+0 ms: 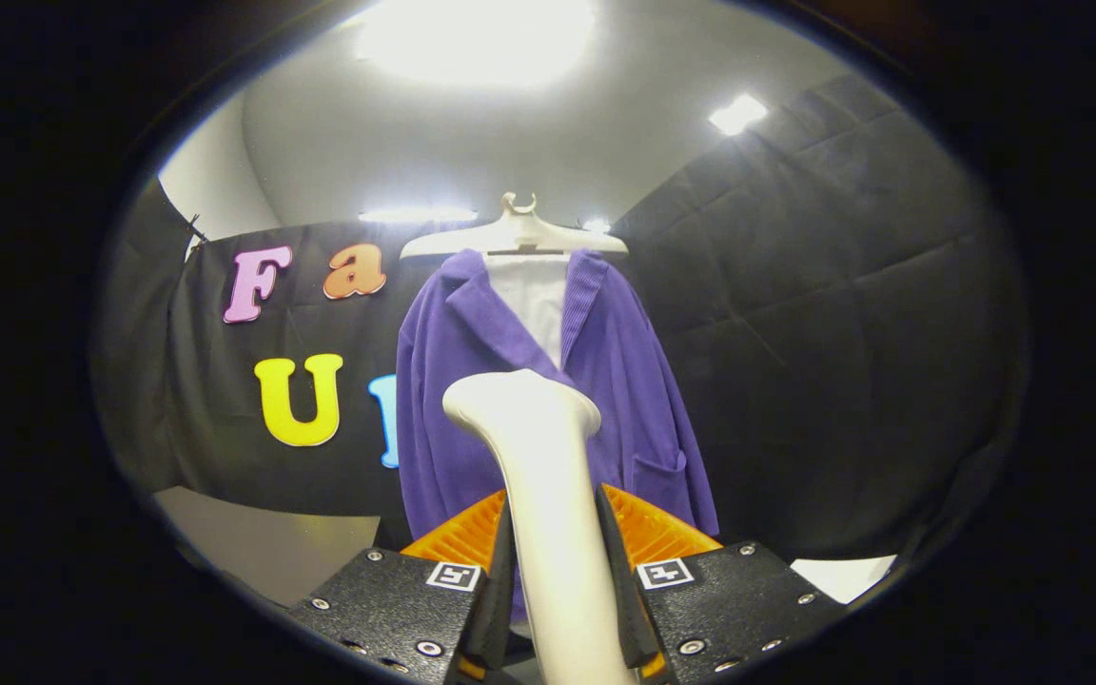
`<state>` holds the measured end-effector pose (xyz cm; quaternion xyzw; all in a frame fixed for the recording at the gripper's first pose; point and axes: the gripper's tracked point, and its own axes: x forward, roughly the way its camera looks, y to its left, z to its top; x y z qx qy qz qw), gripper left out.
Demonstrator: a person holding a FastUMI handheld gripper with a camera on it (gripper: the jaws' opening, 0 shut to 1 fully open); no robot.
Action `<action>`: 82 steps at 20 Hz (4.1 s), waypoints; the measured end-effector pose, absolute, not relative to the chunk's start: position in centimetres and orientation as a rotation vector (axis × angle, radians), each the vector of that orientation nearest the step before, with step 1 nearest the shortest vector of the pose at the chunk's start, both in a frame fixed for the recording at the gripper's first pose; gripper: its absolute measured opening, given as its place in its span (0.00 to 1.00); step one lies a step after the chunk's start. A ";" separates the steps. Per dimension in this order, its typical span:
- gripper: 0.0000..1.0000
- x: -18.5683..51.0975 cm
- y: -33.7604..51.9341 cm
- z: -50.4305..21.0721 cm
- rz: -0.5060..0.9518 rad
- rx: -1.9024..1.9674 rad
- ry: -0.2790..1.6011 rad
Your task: Iron the clothes twice with a garment steamer, once on the left side and once on the right side.
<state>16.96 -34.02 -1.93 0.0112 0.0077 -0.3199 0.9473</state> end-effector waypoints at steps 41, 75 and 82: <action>0.45 22.3 -51.1 -17.5 -0.878 0.159 0.071; 0.45 7.7 -31.8 -20.6 -0.627 0.144 0.385; 0.45 5.9 -21.8 -13.1 -0.505 0.091 0.320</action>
